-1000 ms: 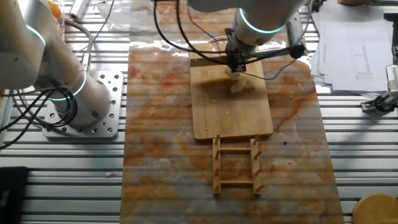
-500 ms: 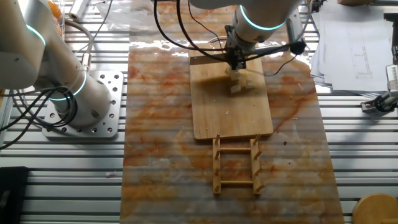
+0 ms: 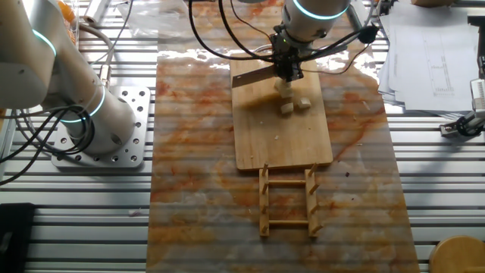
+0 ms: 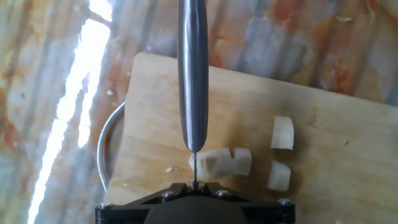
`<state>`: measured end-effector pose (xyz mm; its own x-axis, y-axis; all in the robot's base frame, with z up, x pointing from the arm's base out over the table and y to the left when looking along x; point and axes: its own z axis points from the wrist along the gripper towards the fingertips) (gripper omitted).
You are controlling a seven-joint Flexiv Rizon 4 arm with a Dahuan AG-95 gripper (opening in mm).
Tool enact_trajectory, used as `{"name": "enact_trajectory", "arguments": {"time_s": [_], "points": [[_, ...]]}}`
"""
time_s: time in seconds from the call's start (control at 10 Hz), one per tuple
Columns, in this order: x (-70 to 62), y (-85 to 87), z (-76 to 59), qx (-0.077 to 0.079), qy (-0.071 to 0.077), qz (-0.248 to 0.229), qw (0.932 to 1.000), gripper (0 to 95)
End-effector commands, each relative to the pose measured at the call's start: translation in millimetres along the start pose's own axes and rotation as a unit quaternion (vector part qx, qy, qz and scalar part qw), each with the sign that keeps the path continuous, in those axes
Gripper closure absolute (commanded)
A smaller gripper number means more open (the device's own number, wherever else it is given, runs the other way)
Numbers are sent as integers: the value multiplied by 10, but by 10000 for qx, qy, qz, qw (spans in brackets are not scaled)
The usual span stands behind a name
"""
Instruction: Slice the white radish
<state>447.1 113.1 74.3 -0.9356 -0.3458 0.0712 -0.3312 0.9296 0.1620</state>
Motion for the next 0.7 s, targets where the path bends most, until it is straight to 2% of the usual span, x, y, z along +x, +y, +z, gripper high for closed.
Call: {"name": "enact_trajectory", "arguments": {"time_s": [0.1, 0.7], "points": [[-1, -30, 22, 45, 4, -15, 10000, 950], [-1, -89, 27, 84, 7, 11, 10000, 950]]}}
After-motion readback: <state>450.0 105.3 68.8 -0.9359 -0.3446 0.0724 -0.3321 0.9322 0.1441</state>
